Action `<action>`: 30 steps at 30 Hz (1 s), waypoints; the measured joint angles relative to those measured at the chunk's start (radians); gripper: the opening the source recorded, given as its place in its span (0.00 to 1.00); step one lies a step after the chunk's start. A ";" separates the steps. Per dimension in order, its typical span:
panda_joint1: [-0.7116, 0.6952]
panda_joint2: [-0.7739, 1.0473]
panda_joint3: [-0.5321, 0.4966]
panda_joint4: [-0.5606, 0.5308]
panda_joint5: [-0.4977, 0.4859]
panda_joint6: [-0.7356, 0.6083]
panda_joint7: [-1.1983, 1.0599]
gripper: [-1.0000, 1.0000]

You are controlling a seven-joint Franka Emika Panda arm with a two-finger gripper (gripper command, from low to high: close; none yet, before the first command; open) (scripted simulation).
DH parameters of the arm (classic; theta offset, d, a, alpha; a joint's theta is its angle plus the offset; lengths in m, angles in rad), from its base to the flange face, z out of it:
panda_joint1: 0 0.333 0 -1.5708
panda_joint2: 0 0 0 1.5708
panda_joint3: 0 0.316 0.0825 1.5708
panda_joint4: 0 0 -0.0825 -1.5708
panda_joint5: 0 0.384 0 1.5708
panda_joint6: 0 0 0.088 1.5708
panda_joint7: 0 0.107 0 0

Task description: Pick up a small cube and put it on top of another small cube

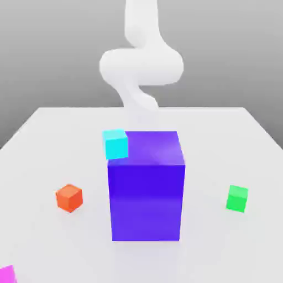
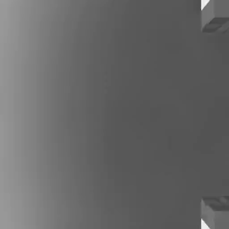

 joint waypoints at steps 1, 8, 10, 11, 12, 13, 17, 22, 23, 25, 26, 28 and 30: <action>0.011 0.039 -0.023 0.007 0.006 0.006 -0.032 0.50; 0.070 0.291 -0.171 0.049 0.071 0.048 -0.257 0.50; 0.080 0.363 -0.209 0.061 0.099 0.060 -0.328 0.50; 0.084 0.399 -0.227 0.068 0.114 0.066 -0.364 0.50; 0.086 0.436 -0.243 0.074 0.131 0.071 -0.401 0.50; 0.087 0.472 -0.258 0.080 0.148 0.077 -0.438 0.50; 0.075 0.621 -0.306 0.105 0.218 0.097 -0.589 0.50; 0.019 0.805 -0.320 0.136 0.294 0.123 -0.769 0.50; 0.008 0.841 -0.319 0.142 0.304 0.129 -0.801 0.50; -0.017 0.911 -0.317 0.154 0.320 0.142 -0.863 0.50; -0.031 0.946 -0.315 0.159 0.325 0.150 -0.892 0.50; -0.057 1.013 -0.314 0.170 0.330 0.165 -0.948 0.50; -0.084 1.078 -0.312 0.181 0.328 0.182 -0.998 0.50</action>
